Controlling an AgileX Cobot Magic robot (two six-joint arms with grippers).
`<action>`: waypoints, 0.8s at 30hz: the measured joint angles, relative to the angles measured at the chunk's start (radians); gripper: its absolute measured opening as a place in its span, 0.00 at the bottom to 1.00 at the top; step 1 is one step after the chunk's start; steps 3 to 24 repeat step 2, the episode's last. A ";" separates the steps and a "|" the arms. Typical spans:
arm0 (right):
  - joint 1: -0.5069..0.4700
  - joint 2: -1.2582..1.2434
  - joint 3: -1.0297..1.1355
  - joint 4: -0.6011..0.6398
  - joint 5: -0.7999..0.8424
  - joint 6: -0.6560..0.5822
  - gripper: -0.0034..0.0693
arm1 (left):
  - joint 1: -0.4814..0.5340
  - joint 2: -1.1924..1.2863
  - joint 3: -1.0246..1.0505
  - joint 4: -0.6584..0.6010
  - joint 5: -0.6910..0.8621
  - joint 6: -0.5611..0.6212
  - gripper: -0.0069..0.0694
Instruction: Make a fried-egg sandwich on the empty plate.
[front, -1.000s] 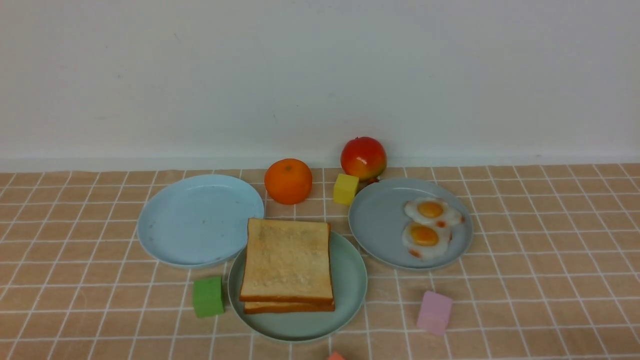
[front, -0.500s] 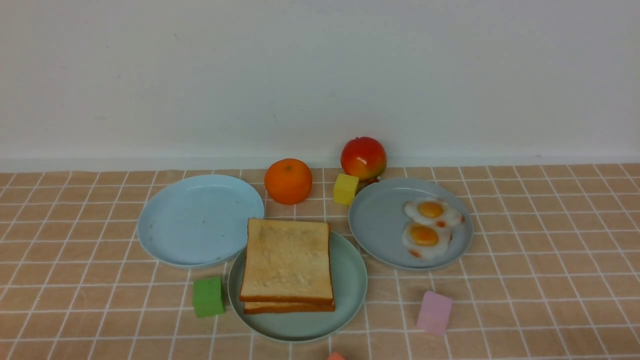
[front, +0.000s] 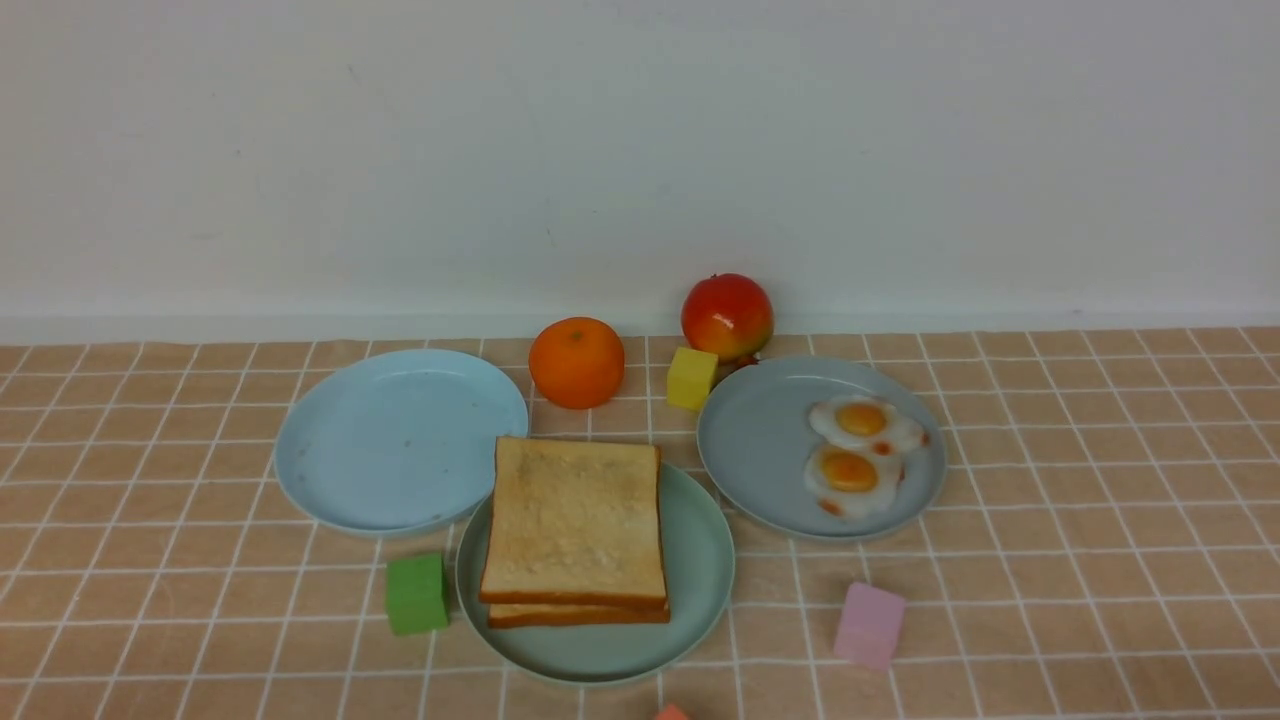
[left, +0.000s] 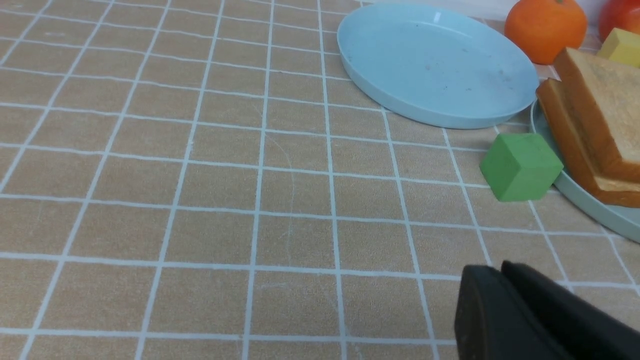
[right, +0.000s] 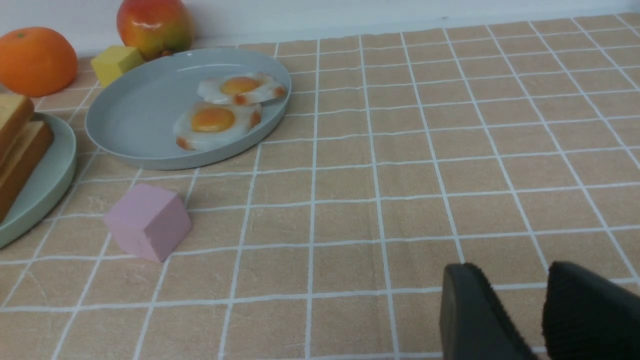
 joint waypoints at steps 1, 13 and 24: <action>0.000 0.000 0.000 0.000 0.000 0.000 0.38 | 0.000 0.000 0.000 0.000 0.000 0.000 0.14; 0.000 0.000 0.000 0.000 0.000 0.000 0.38 | 0.000 0.000 0.000 0.000 0.000 0.000 0.14; 0.000 0.000 0.000 0.000 0.000 0.000 0.38 | 0.000 0.000 0.000 0.000 0.000 0.000 0.14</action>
